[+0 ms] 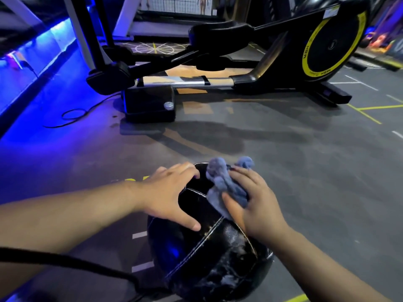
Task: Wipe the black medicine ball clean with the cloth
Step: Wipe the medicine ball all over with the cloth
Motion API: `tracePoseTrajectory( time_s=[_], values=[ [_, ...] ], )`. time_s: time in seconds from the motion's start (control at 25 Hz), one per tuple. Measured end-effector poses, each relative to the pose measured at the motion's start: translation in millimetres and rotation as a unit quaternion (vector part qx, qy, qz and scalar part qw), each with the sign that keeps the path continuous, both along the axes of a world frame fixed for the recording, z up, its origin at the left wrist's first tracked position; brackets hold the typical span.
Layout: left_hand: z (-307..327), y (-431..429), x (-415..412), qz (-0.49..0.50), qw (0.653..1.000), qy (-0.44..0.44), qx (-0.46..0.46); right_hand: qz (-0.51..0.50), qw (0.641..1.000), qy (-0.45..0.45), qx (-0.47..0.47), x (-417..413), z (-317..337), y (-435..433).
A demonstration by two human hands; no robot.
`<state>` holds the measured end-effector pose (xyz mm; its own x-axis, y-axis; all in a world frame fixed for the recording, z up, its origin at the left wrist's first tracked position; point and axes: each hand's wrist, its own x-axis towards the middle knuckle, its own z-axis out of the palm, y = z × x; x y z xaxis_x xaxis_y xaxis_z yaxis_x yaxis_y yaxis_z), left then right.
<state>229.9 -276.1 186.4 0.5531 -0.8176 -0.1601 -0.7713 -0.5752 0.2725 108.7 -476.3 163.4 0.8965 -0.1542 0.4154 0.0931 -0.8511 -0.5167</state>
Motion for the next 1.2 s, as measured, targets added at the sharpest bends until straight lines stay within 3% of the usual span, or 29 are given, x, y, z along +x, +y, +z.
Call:
tracePoseTrajectory(
  time_s=[0.08, 0.2, 0.32, 0.48, 0.56, 0.84, 1.04, 1.2],
  values=[
    [1, -2, -3, -0.003, 1.000, 0.006, 0.006, -0.018, 0.995, 0.098, 0.029, 44, 13, -11],
    [-1, -3, -4, -0.008, 1.000, 0.007, -0.001, -0.058, 0.959, 0.263, 0.089, 93, 26, -22],
    [-2, 3, 0, 0.005, 1.000, 0.011, -0.016, -0.064, 0.968, 0.237, 0.052, 82, 24, -18],
    [-6, 8, 0, 0.001, 0.999, 0.015, -0.037, -0.052, 0.996, 0.074, 0.008, 19, 10, -7],
    [-7, -1, -11, -0.002, 0.997, 0.049, -0.054, -0.062, 0.997, 0.042, 0.029, 0, 0, -21],
    [-11, -37, -24, -0.061, 0.989, -0.036, -0.131, -0.063, 0.992, 0.056, 0.098, -1, -8, -59],
    [-8, -35, -8, -0.083, 0.996, -0.002, -0.027, -0.061, 0.980, 0.124, 0.146, 25, 2, -70],
    [-6, -46, 7, -0.054, 0.998, 0.020, -0.026, -0.097, 0.971, 0.189, 0.111, 42, 15, -67]
  ],
)
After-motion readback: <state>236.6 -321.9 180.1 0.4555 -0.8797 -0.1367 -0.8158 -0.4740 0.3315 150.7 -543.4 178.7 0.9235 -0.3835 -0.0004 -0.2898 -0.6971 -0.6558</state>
